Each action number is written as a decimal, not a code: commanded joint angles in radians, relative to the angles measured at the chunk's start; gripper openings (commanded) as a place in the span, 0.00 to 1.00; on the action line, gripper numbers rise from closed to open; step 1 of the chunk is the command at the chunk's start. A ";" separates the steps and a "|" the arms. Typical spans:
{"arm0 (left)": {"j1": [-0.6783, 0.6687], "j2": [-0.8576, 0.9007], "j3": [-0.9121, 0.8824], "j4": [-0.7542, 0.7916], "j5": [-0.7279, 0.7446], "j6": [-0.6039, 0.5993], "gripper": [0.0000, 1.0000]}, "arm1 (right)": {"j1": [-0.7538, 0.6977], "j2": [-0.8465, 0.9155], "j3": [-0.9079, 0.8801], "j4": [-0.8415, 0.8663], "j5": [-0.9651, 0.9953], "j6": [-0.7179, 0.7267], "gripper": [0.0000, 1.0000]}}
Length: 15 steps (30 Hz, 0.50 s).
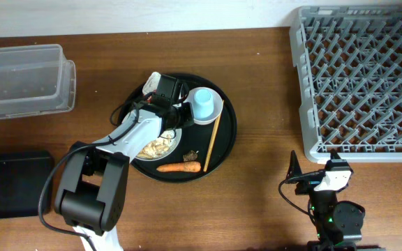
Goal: Sort waste into correct bins and load items into the dishwasher rack
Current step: 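Grasp the rim of the white plate of rice with the left gripper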
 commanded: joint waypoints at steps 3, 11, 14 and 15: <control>-0.003 0.011 0.012 -0.003 -0.048 -0.004 0.01 | -0.007 -0.008 -0.006 -0.004 0.009 -0.007 0.98; -0.003 -0.107 0.088 -0.243 -0.101 0.030 0.03 | -0.007 -0.008 -0.006 -0.004 0.009 -0.007 0.98; -0.003 -0.134 0.088 -0.319 -0.126 0.030 0.26 | -0.007 -0.008 -0.006 -0.004 0.009 -0.007 0.98; -0.003 -0.133 0.087 -0.336 -0.127 0.030 0.41 | -0.007 -0.008 -0.006 -0.004 0.009 -0.007 0.98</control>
